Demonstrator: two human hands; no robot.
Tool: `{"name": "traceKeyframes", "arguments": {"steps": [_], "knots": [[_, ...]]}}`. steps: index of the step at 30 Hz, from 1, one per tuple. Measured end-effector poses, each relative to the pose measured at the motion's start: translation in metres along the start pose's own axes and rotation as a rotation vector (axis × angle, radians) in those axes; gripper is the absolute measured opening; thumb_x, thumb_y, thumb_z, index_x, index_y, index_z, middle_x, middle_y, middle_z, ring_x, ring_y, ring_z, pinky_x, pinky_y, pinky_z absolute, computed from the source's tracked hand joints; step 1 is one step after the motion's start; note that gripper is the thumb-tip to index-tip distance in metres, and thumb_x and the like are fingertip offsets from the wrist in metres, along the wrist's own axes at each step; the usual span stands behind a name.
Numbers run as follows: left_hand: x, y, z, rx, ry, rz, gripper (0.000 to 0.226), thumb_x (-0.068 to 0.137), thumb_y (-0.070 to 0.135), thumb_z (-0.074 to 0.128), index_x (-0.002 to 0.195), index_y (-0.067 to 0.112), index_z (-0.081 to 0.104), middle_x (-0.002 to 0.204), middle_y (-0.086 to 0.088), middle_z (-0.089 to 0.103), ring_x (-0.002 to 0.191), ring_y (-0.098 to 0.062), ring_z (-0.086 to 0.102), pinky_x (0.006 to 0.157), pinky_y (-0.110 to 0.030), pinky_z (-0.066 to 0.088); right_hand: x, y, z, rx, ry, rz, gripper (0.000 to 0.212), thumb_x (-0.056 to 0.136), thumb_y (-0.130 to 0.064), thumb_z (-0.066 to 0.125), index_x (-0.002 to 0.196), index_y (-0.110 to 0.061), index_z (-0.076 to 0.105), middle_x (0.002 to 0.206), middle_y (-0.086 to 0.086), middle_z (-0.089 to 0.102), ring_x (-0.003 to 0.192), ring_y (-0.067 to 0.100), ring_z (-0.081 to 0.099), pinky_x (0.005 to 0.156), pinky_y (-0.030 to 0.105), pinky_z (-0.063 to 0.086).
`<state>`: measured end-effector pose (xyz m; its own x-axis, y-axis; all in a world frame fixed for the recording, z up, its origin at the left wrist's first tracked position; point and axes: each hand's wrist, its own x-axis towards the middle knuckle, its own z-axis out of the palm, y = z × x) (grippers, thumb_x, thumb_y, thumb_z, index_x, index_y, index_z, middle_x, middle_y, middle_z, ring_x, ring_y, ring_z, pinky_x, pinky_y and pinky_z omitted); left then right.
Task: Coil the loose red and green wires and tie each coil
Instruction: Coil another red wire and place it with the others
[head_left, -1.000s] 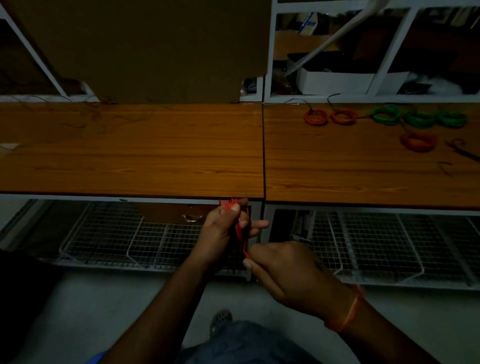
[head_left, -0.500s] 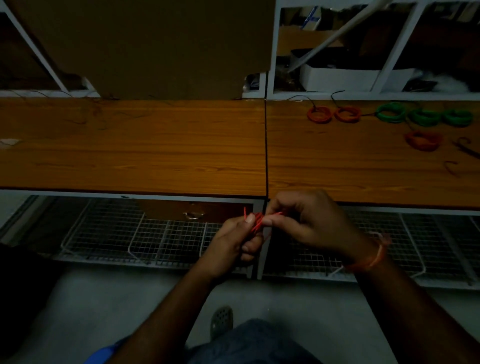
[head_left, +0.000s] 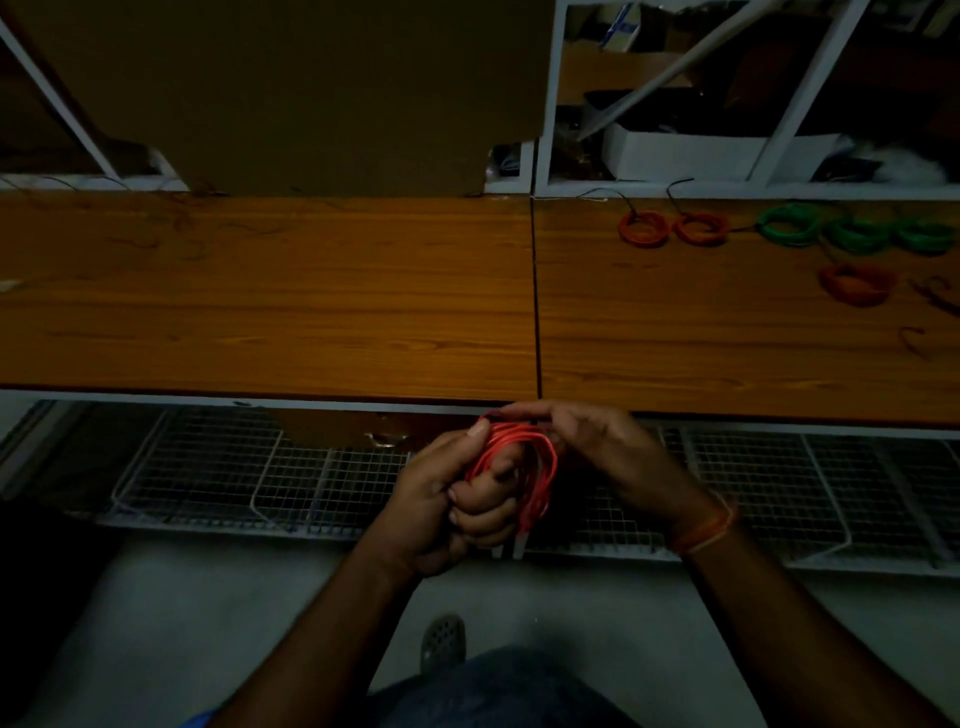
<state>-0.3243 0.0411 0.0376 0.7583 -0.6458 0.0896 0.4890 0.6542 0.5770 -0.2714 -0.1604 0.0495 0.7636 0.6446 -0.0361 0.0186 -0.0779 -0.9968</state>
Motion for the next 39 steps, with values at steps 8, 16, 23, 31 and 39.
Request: {"name": "traceKeyframes", "arguments": {"steps": [8,16,23,31,39], "knots": [[0.012,0.027,-0.028,-0.043,-0.026,-0.096,0.033,0.107,0.038,0.045,0.090,0.012,0.054,0.053,0.009,0.026,0.039,-0.007,0.013,0.041,-0.021,0.014,0.024,0.005,0.004,0.099,0.074,0.027,0.053,0.088,-0.045,0.071,0.122,-0.005,0.066,0.113,0.010,0.074,0.105,0.024,0.070,0.089,0.033,0.055],[0.035,0.061,-0.050,0.110,0.256,-0.098,0.046,0.108,0.046,0.034,0.093,0.008,0.055,0.052,0.009,0.026,0.038,-0.004,0.021,0.040,-0.017,0.021,0.059,0.018,0.015,-0.016,0.320,-0.008,0.061,0.093,-0.058,0.056,0.106,0.000,0.068,0.085,0.030,0.062,0.073,0.030,0.057,0.068,0.040,0.042],[0.055,0.070,-0.059,0.567,0.404,-0.037,0.046,0.099,0.049,0.049,0.101,0.004,0.060,0.061,-0.001,0.025,0.048,-0.011,0.023,0.046,-0.021,0.022,0.071,0.030,0.011,-0.058,0.469,0.029,0.044,0.094,-0.057,0.052,0.107,-0.022,0.075,0.087,0.012,0.070,0.076,0.030,0.063,0.071,0.040,0.046],[0.116,0.067,-0.069,0.428,0.495,-0.014,0.036,0.095,0.042,0.049,0.073,0.014,0.044,0.053,0.002,0.021,0.037,-0.006,0.022,0.045,-0.013,0.020,0.060,0.025,-0.055,0.101,0.438,0.027,0.024,0.105,-0.016,0.046,0.108,-0.005,0.067,0.059,-0.012,0.047,0.052,0.001,0.041,0.050,0.013,0.033],[0.213,0.028,-0.062,0.200,0.574,0.088,0.033,0.097,0.040,0.046,0.078,0.013,0.046,0.048,0.009,0.025,0.035,-0.003,0.020,0.040,-0.012,0.019,0.027,0.020,-0.173,-0.478,0.391,0.127,0.011,0.095,-0.025,0.069,0.094,-0.028,0.079,0.093,-0.012,0.068,0.094,0.001,0.061,0.084,0.023,0.048]]}}
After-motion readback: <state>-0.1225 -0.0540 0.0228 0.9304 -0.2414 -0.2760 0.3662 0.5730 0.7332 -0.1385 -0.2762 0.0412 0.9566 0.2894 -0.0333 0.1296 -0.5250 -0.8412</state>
